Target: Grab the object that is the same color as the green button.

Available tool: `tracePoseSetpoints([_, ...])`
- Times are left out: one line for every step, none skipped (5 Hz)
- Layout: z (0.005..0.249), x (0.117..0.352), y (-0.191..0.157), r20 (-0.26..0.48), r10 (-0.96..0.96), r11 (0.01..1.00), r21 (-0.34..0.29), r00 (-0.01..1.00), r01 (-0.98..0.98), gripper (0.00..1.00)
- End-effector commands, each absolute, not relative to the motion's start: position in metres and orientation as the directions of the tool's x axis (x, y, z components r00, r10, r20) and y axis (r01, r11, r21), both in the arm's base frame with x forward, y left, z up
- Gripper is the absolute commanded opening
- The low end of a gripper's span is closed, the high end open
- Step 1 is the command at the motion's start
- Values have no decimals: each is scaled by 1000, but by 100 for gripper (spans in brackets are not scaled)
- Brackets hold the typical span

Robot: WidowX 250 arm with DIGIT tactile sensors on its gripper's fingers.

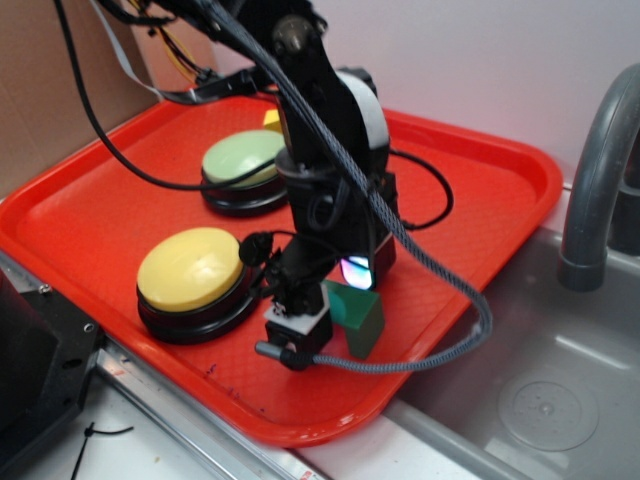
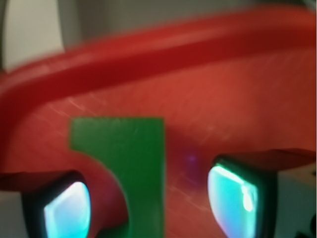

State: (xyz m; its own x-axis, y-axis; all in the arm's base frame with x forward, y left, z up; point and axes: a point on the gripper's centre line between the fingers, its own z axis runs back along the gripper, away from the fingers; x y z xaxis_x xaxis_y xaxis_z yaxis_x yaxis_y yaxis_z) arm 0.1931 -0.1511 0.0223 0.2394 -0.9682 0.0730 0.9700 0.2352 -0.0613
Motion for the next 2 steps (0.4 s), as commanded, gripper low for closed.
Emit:
tracePoseSetpoints([24,203,-153,56,-965,255,-4,254,967,0])
tracePoseSetpoints([31,207,-149,32,-952,306,6,305,952,0])
